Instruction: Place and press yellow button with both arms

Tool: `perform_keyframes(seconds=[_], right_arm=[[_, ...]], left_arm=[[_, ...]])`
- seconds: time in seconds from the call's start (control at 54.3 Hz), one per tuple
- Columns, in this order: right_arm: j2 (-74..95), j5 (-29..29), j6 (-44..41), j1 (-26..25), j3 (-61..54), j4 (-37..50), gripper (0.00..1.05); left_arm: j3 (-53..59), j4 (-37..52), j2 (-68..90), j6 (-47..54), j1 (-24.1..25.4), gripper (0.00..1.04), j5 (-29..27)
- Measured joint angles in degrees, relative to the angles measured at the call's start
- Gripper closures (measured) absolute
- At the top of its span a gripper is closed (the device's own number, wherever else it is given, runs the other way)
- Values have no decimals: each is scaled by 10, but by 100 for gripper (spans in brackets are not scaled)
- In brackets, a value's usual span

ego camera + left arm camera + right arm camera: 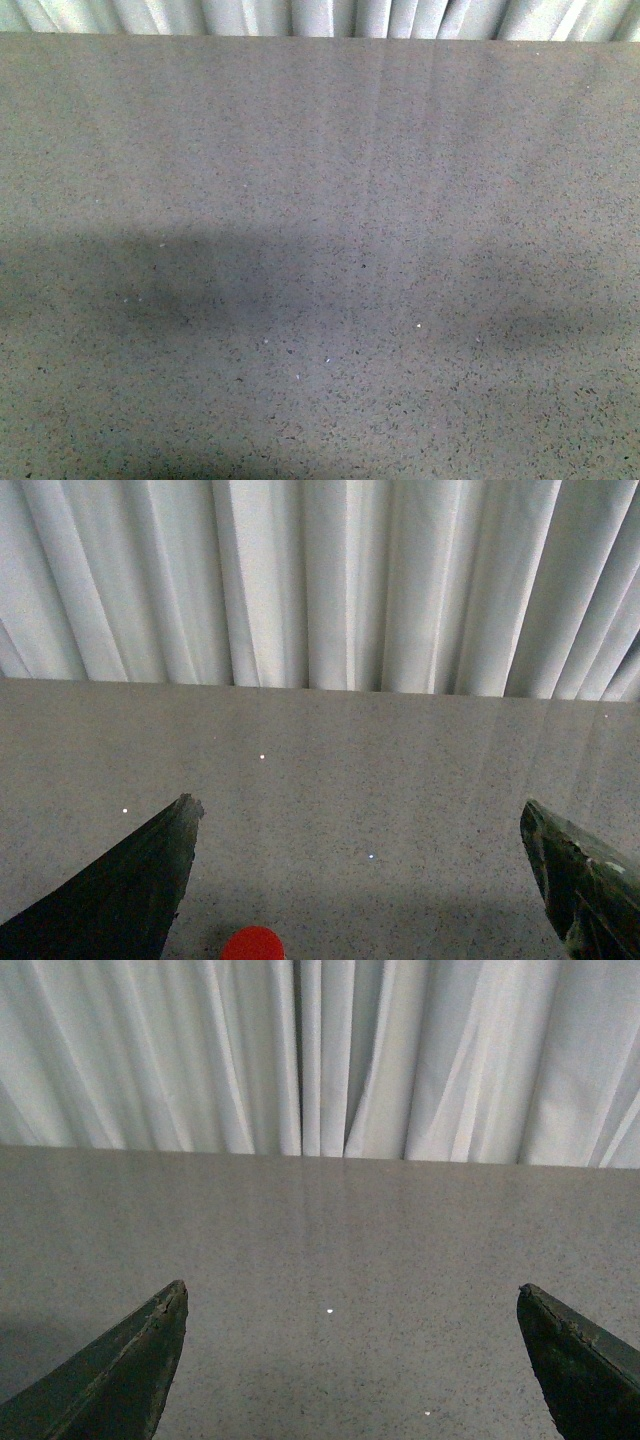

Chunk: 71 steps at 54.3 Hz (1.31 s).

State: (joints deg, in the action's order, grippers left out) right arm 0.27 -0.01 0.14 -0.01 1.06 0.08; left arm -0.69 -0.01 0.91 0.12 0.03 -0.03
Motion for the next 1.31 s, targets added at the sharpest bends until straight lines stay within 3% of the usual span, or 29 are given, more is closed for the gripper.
perform_keyframes(seconds=[0.424, 0.534, 0.571, 0.755, 1.013, 1.308], right_arm=[[0, 0, 0, 0, 0, 0, 9], [0, 0, 0, 0, 0, 0, 9], [0, 0, 0, 0, 0, 0, 9], [0, 0, 0, 0, 0, 0, 9], [0, 0, 0, 0, 0, 0, 9], [0, 0, 0, 0, 0, 0, 9]], left_arm=[[0, 0, 0, 0, 0, 9, 0], [-42, -93, 72, -27, 26, 9, 65], [-50, -85, 115, -28, 42, 9, 80], [-69, 147, 381, -14, 150, 9, 129], [-91, 437, 710, 12, 252, 9, 156], [-100, 553, 879, 45, 309, 9, 172]])
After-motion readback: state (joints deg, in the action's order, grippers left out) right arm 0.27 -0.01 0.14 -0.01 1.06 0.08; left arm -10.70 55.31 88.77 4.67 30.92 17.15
